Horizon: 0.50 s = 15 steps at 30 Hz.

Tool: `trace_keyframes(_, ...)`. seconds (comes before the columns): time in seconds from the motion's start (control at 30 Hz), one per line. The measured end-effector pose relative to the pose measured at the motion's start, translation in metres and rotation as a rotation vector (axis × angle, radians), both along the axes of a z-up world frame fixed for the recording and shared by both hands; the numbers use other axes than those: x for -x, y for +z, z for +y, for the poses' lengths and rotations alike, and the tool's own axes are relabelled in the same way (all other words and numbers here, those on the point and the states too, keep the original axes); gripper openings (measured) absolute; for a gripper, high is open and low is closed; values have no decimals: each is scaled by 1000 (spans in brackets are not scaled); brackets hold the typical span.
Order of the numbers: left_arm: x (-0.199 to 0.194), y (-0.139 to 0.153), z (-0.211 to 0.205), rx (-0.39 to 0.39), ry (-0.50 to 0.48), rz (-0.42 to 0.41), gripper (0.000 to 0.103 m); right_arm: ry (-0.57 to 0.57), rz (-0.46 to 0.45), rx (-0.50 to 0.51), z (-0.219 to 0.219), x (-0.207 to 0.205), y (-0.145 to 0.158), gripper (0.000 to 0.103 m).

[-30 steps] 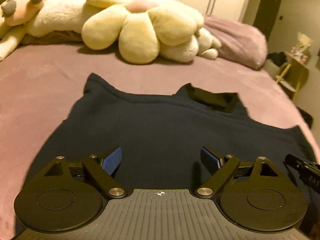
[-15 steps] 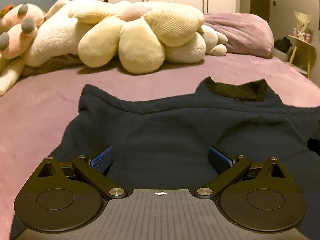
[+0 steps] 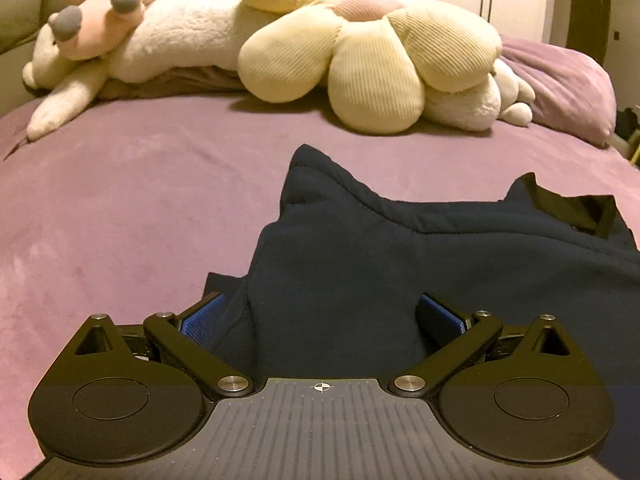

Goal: Fold large clothes

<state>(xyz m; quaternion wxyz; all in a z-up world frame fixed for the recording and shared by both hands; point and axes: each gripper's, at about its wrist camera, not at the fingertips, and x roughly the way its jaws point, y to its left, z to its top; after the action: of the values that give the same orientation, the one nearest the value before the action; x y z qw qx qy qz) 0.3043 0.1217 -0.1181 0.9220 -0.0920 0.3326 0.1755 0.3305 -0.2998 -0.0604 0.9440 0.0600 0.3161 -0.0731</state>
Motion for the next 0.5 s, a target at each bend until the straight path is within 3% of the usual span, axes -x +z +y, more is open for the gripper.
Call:
trace_keyframes(0.13, -2, -4, 3, 29, 1, -6, 103, 17, -7, 115, 18, -1, -9, 46)
trace_keyframes(0.33, 8, 4, 14, 93, 7, 5, 103, 16, 12, 107, 16, -4, -8, 47)
trace_keyframes(0.5, 61, 17, 36, 156, -28, -1, 103, -66, 1, 132, 17, 16, 22, 54)
